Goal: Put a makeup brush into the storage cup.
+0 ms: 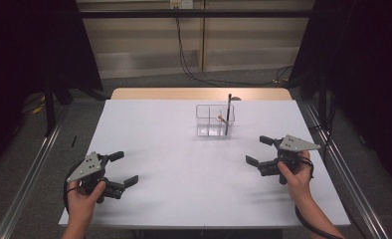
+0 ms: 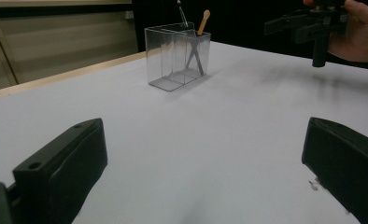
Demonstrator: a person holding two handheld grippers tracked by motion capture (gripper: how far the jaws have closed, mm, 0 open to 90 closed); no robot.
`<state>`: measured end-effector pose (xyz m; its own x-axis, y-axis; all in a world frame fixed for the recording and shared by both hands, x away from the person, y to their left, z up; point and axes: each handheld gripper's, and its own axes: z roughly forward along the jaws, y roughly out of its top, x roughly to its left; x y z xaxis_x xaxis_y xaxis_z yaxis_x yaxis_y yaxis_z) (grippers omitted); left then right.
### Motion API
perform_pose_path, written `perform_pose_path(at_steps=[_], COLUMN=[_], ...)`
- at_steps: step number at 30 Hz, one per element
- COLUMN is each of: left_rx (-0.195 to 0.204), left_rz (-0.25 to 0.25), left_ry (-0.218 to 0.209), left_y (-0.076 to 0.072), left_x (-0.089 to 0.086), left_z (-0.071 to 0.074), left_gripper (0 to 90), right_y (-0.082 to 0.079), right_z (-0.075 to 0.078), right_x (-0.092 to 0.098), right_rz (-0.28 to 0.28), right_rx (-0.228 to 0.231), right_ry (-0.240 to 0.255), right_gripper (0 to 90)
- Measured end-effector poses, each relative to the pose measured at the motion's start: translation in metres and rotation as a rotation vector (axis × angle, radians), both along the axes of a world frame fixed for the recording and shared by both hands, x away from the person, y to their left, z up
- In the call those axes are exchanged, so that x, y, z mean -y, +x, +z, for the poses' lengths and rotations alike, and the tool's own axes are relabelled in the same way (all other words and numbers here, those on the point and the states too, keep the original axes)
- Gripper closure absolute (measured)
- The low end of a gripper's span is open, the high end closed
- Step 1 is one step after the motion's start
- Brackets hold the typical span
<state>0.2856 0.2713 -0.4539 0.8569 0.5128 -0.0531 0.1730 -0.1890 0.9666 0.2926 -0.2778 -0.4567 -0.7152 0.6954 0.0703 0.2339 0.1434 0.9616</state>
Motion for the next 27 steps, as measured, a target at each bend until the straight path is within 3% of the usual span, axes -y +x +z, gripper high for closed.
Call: perform_pose_path(at_steps=[27], left_rx=[0.001], left_rz=[0.000], left_ry=[0.003], left_y=[0.000], left_x=[0.002], left_z=[0.000], left_gripper=[0.1], right_y=[-0.023], right_z=[-0.004], right_x=[0.024], right_rz=[-0.019], right_rx=[-0.015], right_ry=[-0.027], right_gripper=[4.7])
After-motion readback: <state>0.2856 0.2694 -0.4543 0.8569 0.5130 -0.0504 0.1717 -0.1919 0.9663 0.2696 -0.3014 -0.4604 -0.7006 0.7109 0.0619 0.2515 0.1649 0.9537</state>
